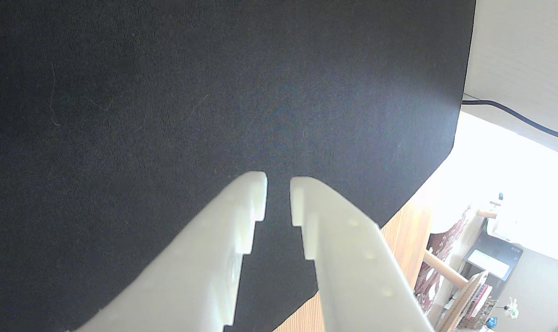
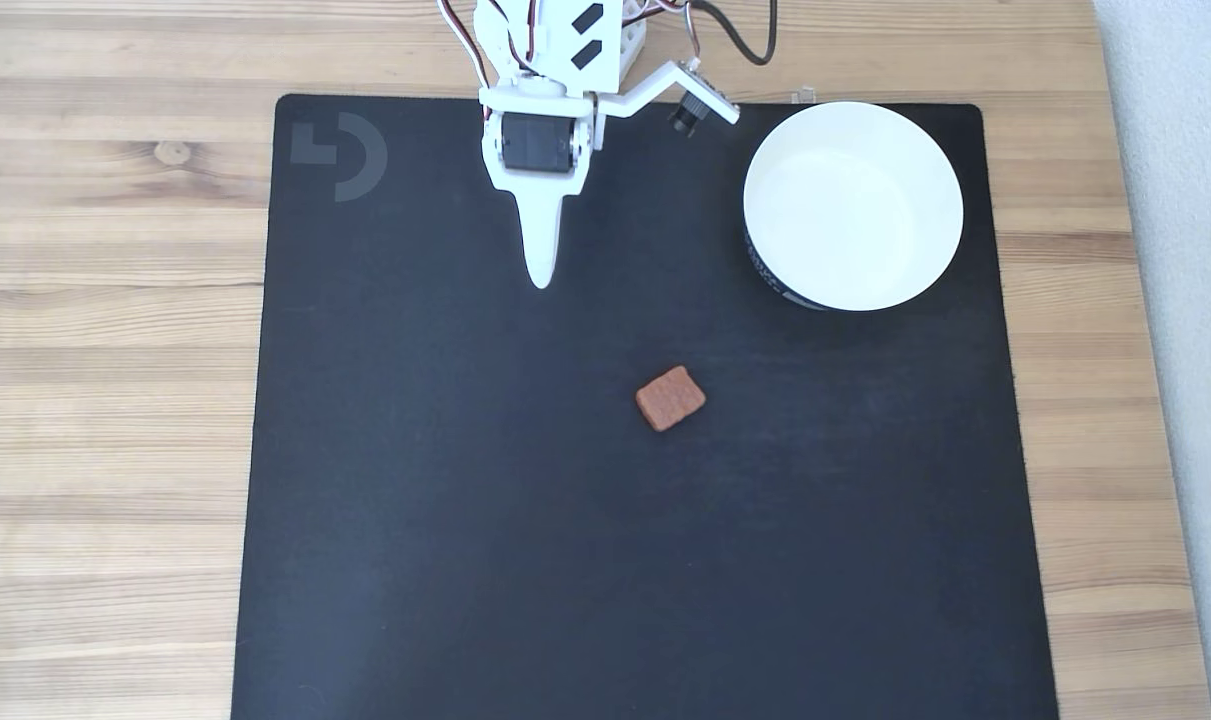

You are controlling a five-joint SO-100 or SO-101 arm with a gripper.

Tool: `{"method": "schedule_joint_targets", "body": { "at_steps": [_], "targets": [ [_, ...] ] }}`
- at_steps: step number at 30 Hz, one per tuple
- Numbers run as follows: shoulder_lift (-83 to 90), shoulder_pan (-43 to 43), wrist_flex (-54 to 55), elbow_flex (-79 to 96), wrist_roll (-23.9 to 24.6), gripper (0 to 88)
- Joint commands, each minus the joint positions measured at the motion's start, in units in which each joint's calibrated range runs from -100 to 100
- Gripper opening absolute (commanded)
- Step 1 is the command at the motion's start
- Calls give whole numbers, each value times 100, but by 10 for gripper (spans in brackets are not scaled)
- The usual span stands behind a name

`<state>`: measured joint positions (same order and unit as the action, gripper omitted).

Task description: Pick up the toy and place it on the plate

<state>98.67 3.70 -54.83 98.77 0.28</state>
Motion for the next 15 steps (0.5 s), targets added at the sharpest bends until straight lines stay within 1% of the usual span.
{"method": "schedule_joint_targets", "body": {
  "at_steps": [1, 15],
  "targets": [
    [58, 2, 30, 15, -7, 26],
    [58, 2, 22, 15, -2, 26]
  ]
}}
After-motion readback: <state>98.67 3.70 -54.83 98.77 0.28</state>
